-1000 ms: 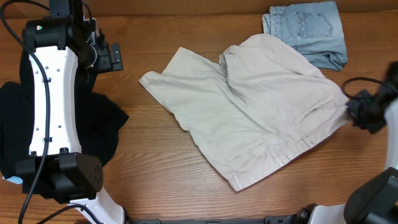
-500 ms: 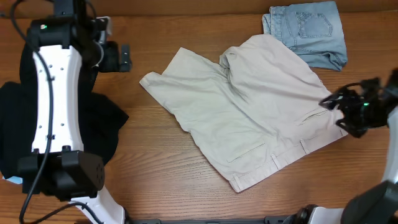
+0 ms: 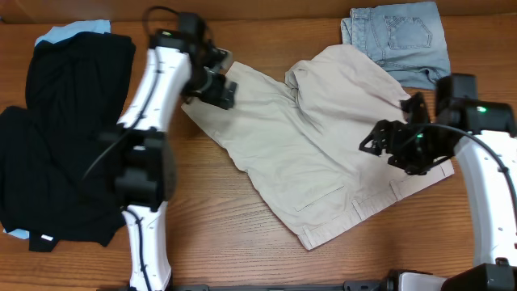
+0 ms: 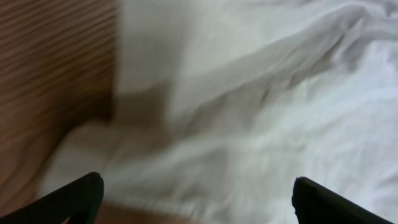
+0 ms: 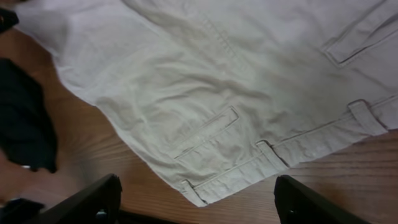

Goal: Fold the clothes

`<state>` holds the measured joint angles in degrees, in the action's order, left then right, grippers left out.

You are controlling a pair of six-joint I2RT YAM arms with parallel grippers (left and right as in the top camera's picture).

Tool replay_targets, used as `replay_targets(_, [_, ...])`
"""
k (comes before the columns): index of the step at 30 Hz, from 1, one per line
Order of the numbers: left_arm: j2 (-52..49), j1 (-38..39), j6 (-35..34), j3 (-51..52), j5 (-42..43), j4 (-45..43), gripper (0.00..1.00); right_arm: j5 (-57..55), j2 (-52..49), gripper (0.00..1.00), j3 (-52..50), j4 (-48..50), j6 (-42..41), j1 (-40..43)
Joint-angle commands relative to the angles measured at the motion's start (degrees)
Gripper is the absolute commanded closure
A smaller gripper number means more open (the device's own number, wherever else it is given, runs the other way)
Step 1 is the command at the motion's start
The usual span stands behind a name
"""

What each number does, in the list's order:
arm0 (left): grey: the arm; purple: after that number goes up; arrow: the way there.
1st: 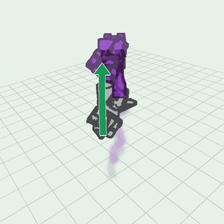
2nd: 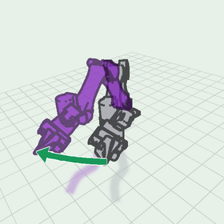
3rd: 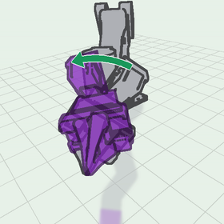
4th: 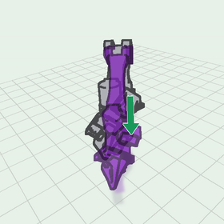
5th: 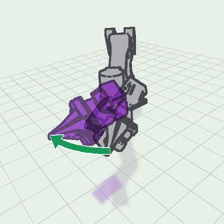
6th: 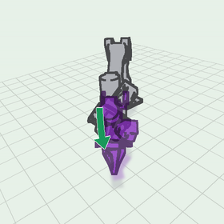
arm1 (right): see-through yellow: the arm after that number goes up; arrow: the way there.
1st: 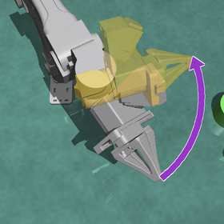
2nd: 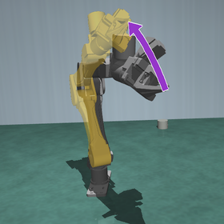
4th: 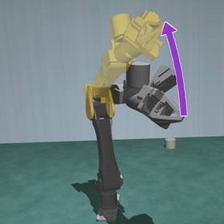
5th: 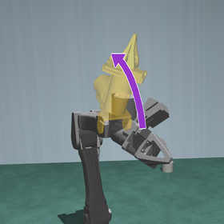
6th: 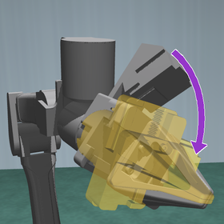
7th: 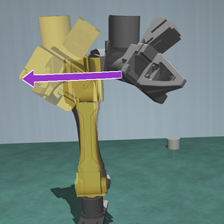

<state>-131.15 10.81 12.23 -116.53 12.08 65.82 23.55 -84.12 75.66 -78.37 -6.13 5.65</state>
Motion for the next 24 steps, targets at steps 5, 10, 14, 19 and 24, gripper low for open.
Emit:
replay_targets(5, [-5.3,5.2,1.1,0.1,-2.8,-6.0,0.00,-12.2,0.8,0.18,-1.3,3.8,-12.6,-10.2])
replay_targets(10, [-8.3,5.1,-3.2,0.1,-5.6,-6.9,0.00,-15.1,0.8,0.18,-3.5,6.2,-17.1,-15.3])
replay_targets(14, [-11.0,3.9,-6.6,0.1,-7.4,-5.4,0.00,-16.7,0.8,0.18,-3.5,6.6,-18.3,-17.5])
replay_targets(19, [-11.6,1.9,-11.9,0.1,-16.3,-0.7,0.00,-18.2,0.8,0.18,-3.7,6.6,-19.2,-17.5])
replay_targets(24, [-11.6,-3.1,-15.0,0.1,-20.0,5.4,0.00,-18.2,0.7,0.17,-4.1,6.8,-19.3,-17.6])
